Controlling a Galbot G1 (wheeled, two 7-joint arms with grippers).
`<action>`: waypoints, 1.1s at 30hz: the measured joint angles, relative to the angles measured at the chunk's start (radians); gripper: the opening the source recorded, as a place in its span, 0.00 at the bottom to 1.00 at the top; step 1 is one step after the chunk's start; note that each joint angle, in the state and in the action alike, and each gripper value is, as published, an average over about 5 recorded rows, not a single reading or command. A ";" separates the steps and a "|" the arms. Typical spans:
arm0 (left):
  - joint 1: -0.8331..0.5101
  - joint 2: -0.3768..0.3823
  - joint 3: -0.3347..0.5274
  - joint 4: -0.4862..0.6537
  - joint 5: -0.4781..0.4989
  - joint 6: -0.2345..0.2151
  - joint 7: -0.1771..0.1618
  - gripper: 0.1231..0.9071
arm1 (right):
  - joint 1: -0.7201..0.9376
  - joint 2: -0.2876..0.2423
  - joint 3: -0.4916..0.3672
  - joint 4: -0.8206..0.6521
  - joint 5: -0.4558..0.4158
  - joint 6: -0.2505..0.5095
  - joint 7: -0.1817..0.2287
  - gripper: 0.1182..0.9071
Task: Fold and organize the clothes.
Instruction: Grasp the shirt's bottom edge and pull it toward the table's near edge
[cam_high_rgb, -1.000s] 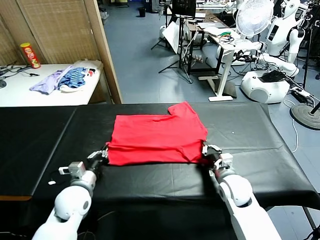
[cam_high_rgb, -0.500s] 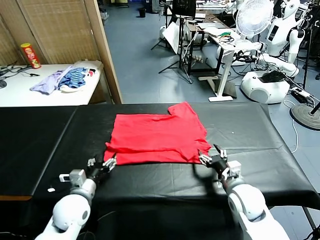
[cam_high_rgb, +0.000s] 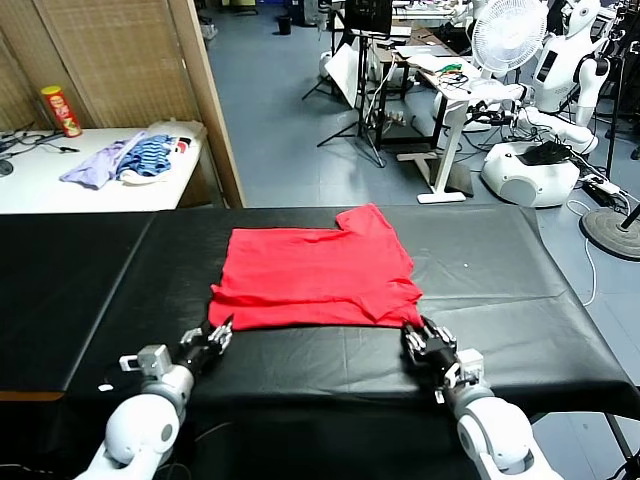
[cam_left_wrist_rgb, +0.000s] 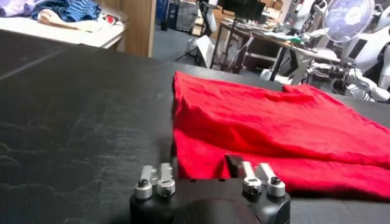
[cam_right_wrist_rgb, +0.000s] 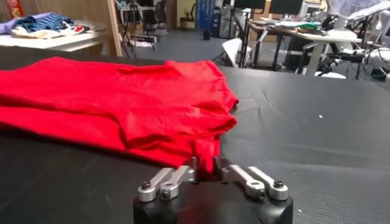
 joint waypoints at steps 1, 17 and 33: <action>0.005 0.005 -0.002 -0.006 0.016 0.004 -0.002 0.02 | -0.006 -0.007 0.004 0.011 0.010 -0.014 0.009 0.01; 0.242 0.110 -0.073 -0.208 0.075 0.050 -0.029 0.00 | -0.247 -0.057 0.084 0.215 0.023 -0.110 0.036 0.02; 0.418 0.081 -0.164 -0.373 0.097 0.238 -0.048 0.59 | -0.289 -0.110 0.154 0.361 0.099 -0.131 0.005 0.85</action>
